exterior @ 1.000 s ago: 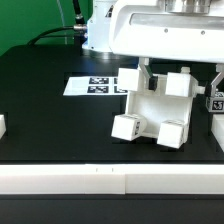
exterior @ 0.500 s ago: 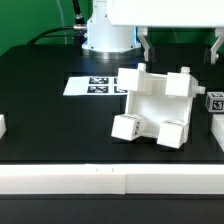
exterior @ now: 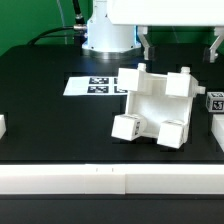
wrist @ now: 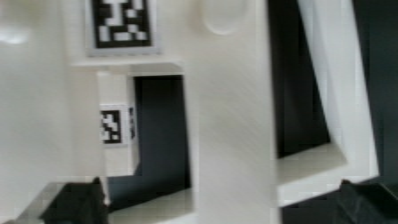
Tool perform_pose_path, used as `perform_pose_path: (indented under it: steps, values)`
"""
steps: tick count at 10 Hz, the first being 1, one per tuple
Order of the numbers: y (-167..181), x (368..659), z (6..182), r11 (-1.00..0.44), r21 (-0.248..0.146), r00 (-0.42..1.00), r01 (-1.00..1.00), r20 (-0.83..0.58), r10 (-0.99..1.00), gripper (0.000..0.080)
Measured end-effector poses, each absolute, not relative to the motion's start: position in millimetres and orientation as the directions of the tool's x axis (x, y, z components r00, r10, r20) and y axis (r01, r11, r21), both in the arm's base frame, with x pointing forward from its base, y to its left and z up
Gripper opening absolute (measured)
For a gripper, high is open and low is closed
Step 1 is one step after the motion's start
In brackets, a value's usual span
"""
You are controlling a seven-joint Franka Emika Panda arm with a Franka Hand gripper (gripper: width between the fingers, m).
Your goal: Assemble chair
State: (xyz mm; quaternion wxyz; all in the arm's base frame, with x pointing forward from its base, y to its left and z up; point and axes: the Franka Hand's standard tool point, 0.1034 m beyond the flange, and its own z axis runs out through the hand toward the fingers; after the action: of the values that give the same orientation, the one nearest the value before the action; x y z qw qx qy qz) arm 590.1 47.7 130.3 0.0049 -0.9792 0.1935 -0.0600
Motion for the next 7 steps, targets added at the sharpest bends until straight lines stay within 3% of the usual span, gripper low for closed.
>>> perform_pose_path:
  steps: [7]
  values:
    - [33, 588, 110.0, -0.929, -0.007, 0.922, -0.371, 0.117, -0.369, 0.0649]
